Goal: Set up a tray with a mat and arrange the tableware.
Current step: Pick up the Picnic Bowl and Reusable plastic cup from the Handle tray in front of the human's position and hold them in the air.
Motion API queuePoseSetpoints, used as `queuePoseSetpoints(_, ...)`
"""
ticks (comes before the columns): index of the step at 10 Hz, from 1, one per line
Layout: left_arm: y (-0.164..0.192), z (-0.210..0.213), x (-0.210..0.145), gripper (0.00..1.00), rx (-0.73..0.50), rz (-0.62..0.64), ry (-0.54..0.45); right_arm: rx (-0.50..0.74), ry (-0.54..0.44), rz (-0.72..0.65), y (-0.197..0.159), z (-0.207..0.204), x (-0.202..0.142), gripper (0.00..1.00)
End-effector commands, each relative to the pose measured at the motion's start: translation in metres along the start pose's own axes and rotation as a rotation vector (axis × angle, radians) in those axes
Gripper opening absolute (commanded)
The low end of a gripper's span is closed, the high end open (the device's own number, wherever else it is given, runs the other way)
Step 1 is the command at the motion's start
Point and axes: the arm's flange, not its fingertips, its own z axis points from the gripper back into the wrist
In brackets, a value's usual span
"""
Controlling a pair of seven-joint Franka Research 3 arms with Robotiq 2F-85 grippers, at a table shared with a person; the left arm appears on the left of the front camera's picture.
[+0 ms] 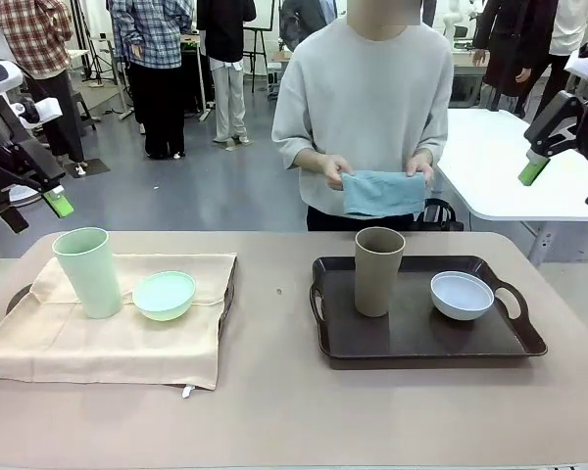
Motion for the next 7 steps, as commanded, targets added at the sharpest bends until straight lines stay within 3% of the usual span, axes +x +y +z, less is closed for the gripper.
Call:
queuePoseSetpoints(1,0.026,0.022,-0.015,1.00,-0.152,0.031,-0.082,0.258,0.194,0.035,-0.057,0.010,0.025,1.00)
queuePoseSetpoints(2,0.049,0.027,-0.022,1.00,-0.202,0.093,-0.148,0.326,0.213,0.034,-0.090,0.015,0.031,1.00)
queuePoseSetpoints(3,0.065,0.029,-0.031,1.00,-0.243,0.111,-0.151,0.393,0.229,0.013,-0.127,0.021,0.032,1.00)
queuePoseSetpoints(5,0.098,0.033,-0.045,1.00,-0.370,0.118,-0.122,0.541,0.170,-0.084,-0.195,0.039,0.028,1.00)
queuePoseSetpoints(7,0.131,0.038,-0.059,1.00,-0.515,0.128,-0.135,0.656,0.124,-0.163,-0.240,0.039,0.022,1.00)
